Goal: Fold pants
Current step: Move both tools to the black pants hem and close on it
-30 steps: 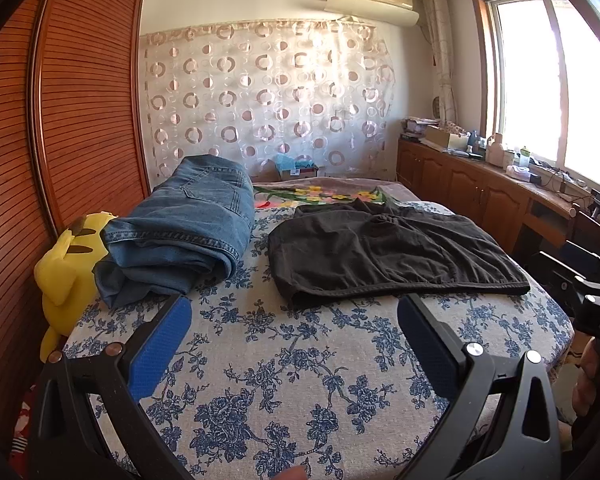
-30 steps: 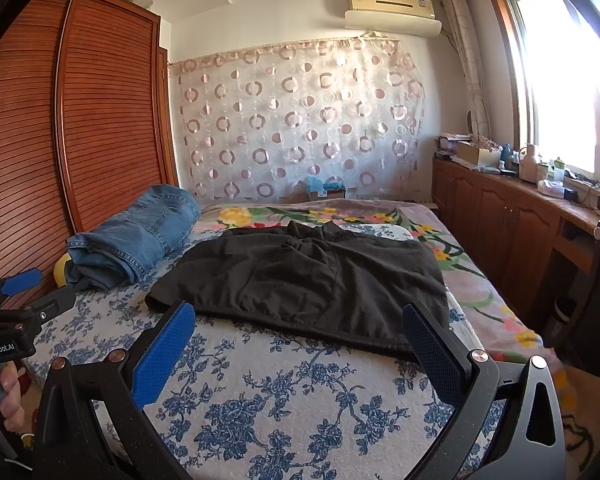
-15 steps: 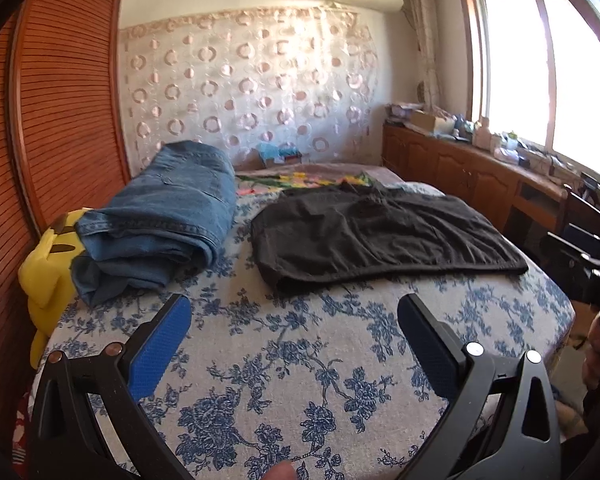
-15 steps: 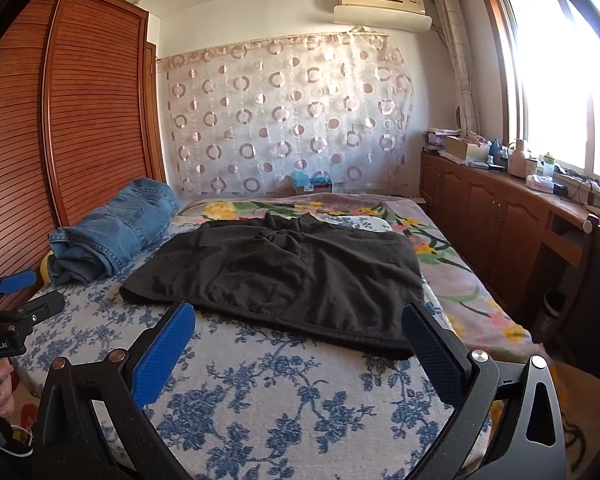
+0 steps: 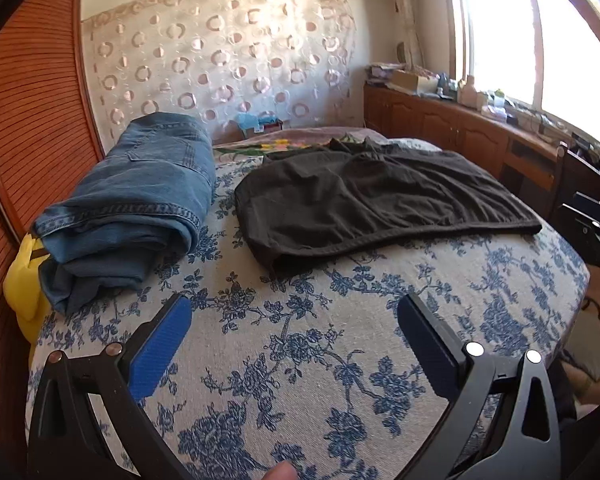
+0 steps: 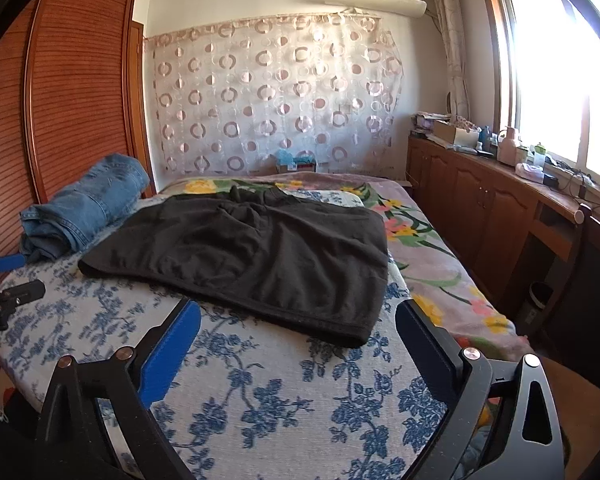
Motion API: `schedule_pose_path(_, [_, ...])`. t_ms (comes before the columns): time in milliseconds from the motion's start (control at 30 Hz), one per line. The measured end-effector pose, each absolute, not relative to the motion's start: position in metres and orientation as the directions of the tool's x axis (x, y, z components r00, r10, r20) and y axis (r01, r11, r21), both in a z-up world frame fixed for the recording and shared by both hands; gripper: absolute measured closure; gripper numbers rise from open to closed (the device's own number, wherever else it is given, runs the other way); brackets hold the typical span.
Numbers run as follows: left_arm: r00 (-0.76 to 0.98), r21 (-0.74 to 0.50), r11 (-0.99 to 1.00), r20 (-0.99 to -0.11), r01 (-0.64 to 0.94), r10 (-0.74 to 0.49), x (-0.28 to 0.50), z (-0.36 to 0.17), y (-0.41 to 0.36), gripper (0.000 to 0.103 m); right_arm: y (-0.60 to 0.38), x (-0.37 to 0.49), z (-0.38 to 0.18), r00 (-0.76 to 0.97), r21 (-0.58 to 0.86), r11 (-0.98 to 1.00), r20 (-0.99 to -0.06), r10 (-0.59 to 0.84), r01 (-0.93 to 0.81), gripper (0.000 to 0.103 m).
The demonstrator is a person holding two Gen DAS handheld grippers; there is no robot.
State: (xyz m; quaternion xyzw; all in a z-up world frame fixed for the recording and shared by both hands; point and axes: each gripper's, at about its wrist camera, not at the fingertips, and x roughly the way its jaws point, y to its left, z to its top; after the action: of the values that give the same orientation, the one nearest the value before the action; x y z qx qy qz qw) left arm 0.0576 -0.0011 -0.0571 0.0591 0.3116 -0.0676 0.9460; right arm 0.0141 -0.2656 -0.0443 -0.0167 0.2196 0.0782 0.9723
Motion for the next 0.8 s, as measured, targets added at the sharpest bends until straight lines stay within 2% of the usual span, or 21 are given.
schedule_pose_path(233, [0.768,0.078,0.978,-0.632,0.194,-0.102,0.077,-0.059,0.002,0.001,-0.263,0.029,-0.041,0.866,-0.027,0.988,-0.486,0.121,-0.153,0.010])
schedule_pose_path(367, [0.763,0.103,0.975,-0.641,0.195,-0.085,0.089,-0.063,0.005,0.005,-0.266,0.037,-0.035,0.858,-0.043,0.990,-0.505,0.094,-0.133,0.010])
schedule_pose_path(800, [0.684,0.129,0.961,-0.726,0.243,-0.076,0.132,-0.079,0.010,0.025,-0.270,0.058,-0.027,0.815,-0.033,0.990,-0.572,0.094,-0.137,0.015])
